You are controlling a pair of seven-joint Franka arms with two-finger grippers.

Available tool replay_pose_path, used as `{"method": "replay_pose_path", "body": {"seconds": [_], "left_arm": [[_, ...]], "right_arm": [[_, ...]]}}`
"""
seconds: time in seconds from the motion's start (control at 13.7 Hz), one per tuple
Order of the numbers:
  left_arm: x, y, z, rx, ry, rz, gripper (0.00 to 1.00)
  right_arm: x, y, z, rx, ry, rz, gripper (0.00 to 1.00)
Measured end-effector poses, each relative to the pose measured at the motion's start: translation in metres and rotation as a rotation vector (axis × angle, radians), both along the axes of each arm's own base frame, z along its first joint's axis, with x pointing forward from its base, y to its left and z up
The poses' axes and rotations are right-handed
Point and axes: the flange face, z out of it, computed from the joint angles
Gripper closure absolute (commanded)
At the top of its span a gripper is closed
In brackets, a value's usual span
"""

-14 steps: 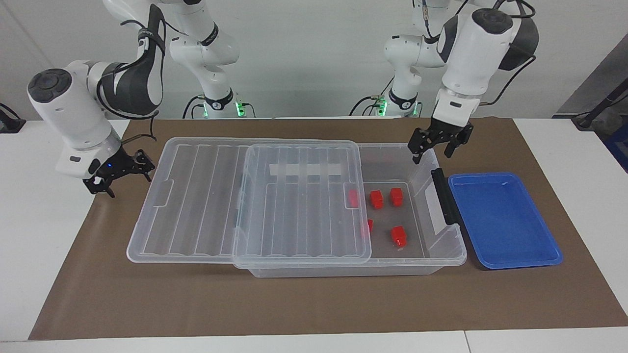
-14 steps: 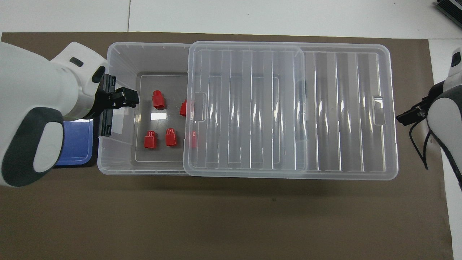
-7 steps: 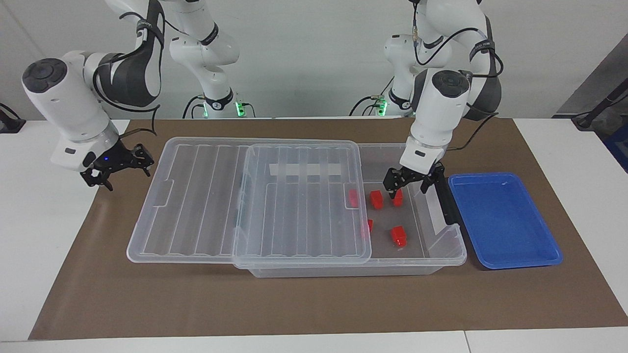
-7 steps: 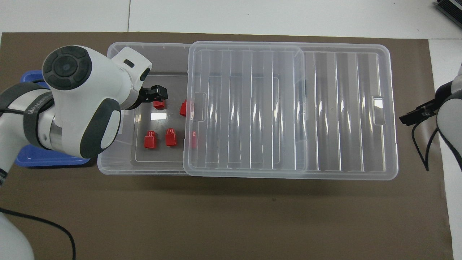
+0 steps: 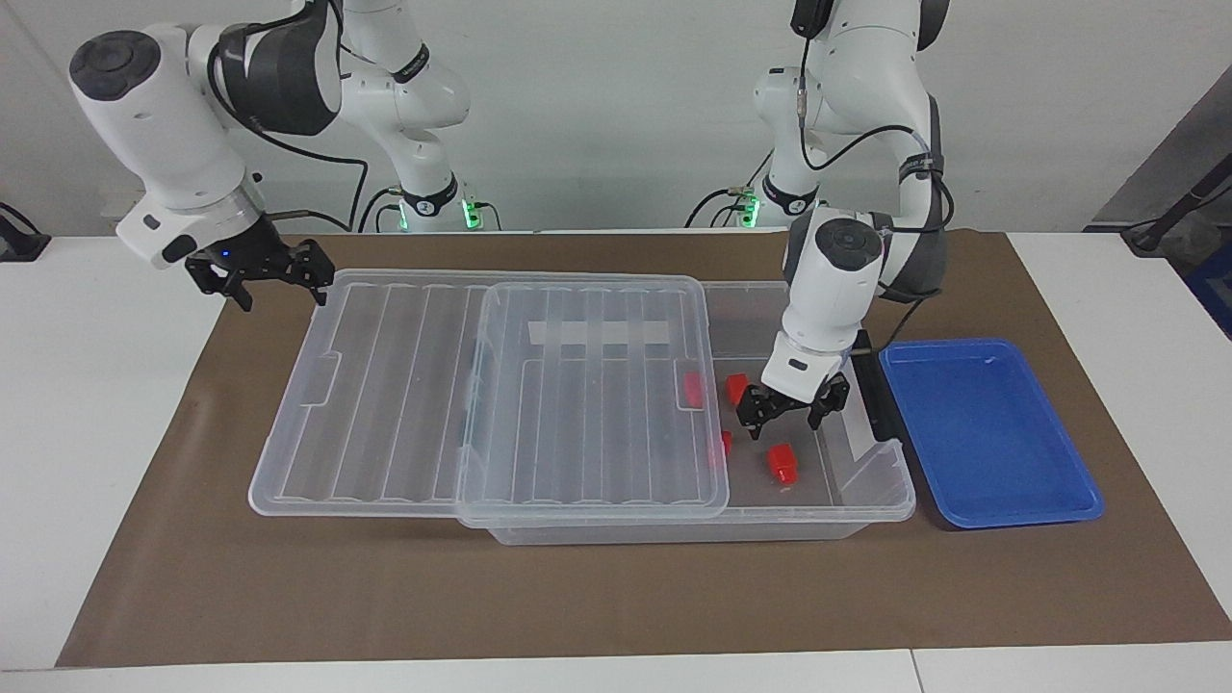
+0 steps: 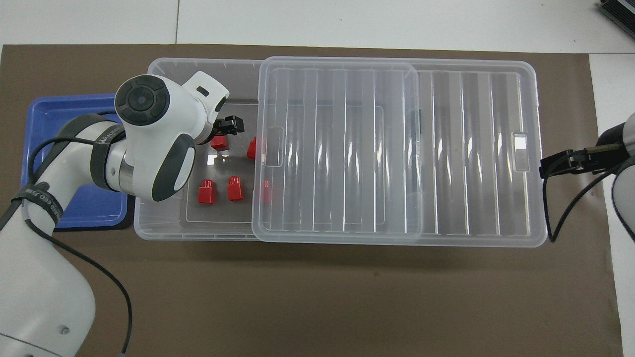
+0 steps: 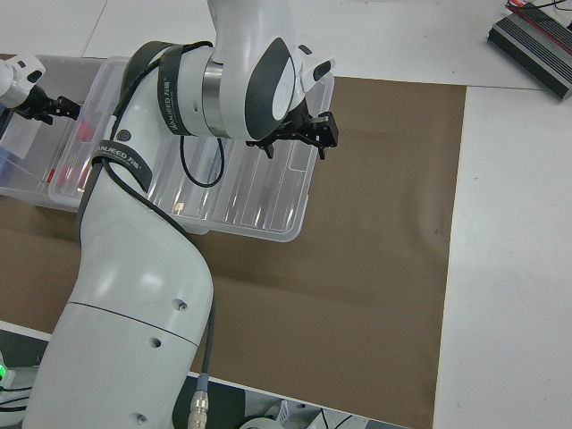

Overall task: Place red block in blue tray from box
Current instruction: 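Reach the left gripper into the box and grasp a red block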

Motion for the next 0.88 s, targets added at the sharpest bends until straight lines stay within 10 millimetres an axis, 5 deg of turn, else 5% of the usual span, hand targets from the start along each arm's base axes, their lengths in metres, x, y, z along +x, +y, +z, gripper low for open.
{"method": "replay_pose_path", "body": {"seconds": [0.22,0.59,0.88], "left_arm": [[0.01,0.016,-0.018,-0.003,-0.013,0.026,0.0],[0.009,0.013,-0.044,-0.012,-0.025,0.019,0.0],[0.002,0.012,-0.06,-0.013,-0.022,0.012,0.0]], "right_arm": [[-0.004,0.021,0.018,-0.007,-0.042,-0.116,0.0],[-0.006,0.029,0.061,-0.006,-0.089,-0.157,0.0],[-0.007,0.034,0.06,-0.007,-0.07,-0.15,0.0]]}}
